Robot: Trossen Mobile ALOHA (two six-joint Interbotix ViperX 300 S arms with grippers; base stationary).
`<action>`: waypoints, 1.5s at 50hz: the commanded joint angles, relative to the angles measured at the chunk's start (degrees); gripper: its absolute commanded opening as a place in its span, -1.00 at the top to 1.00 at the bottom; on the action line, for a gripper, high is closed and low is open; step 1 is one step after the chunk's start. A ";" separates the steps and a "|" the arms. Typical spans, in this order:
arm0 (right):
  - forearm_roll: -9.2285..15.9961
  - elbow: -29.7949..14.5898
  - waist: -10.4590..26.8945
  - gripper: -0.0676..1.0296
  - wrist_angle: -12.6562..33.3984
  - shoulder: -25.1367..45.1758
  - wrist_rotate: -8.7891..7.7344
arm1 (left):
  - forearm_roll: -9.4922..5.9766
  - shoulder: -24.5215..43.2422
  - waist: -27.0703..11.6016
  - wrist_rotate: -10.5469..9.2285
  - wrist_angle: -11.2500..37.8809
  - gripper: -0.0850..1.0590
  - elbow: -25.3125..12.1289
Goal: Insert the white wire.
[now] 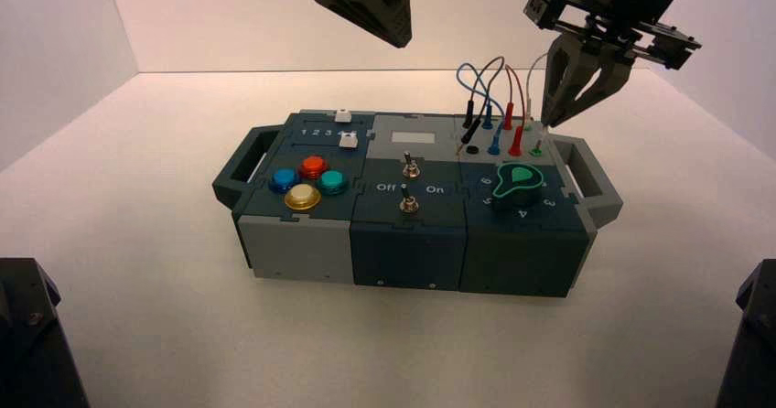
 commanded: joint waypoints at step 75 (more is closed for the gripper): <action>-0.09 -1.05 2.11 0.92 -1.32 -1.49 0.35 | 0.09 -1.32 0.00 0.18 -0.09 0.91 -1.41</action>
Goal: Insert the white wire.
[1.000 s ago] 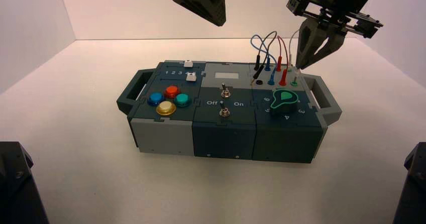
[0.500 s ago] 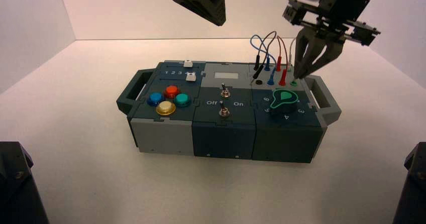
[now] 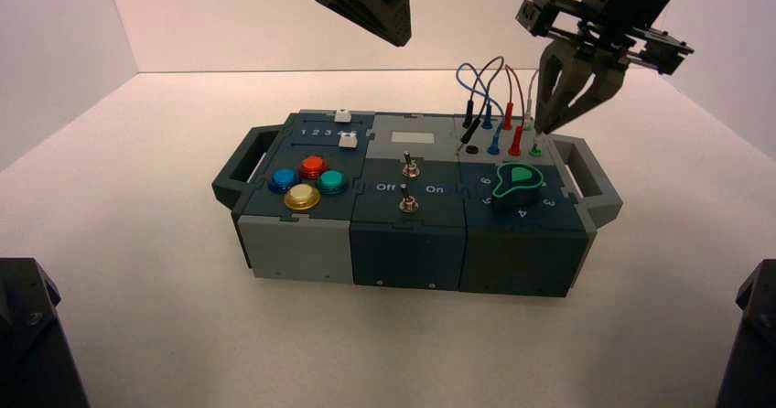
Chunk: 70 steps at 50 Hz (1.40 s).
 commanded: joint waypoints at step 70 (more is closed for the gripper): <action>-0.97 0.18 -0.44 0.92 2.90 -3.16 1.67 | 0.09 -2.29 -0.18 0.09 0.44 0.91 -0.70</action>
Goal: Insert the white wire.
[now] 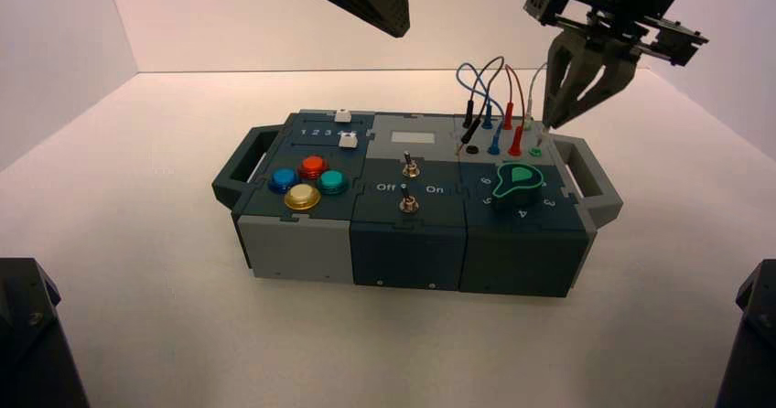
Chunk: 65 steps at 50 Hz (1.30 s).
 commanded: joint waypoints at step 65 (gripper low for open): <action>0.35 -1.05 -0.09 0.92 -0.35 -1.58 0.44 | 0.09 -1.14 -0.18 0.18 -0.18 0.91 -0.79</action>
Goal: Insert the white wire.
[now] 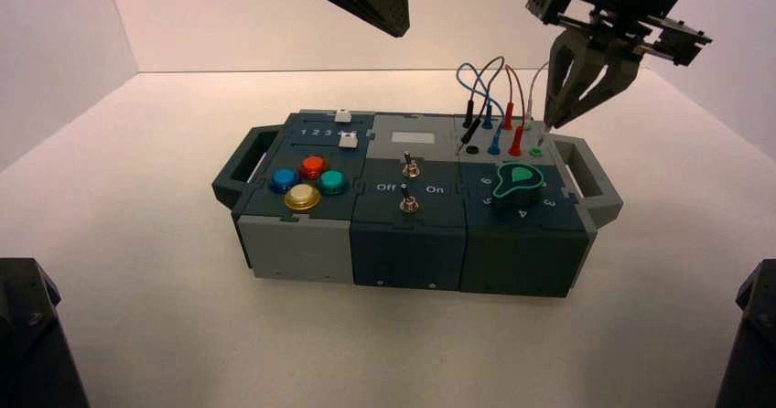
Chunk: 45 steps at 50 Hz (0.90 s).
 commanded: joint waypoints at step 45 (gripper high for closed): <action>0.26 -0.44 -0.09 0.92 -2.64 2.72 0.35 | 0.09 -2.29 -0.18 0.18 0.26 0.91 -0.53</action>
